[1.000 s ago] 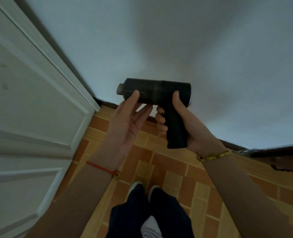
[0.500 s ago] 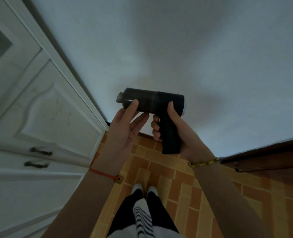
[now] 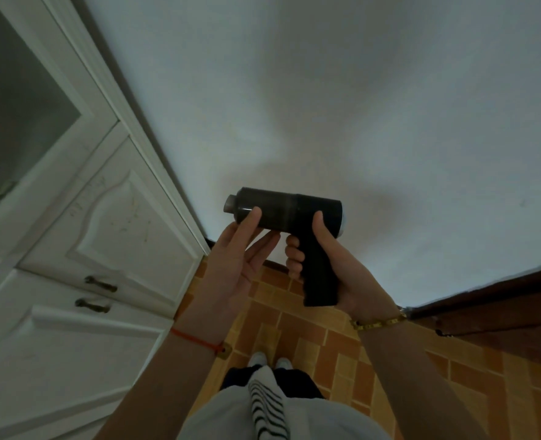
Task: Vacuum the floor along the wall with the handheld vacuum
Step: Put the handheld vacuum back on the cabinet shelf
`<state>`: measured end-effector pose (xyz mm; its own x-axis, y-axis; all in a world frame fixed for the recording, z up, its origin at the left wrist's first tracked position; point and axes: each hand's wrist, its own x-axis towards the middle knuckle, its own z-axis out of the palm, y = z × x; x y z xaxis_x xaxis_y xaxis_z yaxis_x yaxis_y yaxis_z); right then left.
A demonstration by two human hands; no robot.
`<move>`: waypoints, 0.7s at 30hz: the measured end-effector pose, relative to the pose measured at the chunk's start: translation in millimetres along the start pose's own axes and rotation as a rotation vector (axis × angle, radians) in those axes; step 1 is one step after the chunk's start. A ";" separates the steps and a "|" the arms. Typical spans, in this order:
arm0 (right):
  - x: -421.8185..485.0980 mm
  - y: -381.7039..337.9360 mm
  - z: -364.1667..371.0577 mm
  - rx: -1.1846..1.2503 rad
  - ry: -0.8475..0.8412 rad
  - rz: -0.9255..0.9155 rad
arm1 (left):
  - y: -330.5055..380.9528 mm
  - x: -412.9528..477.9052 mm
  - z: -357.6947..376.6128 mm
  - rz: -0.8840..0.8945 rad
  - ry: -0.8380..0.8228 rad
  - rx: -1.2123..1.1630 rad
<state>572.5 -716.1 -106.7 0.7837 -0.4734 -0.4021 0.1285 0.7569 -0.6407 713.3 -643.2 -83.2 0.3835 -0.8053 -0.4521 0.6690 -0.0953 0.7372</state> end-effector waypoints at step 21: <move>0.4 -11.3 18.1 -0.130 0.014 0.074 | 9.2 -11.9 -5.6 0.053 0.078 -0.074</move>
<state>582.5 -716.7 -87.8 0.7793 -0.4256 -0.4599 -0.0094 0.7259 -0.6878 718.4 -631.2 -73.9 0.4657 -0.7600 -0.4533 0.6909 -0.0079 0.7229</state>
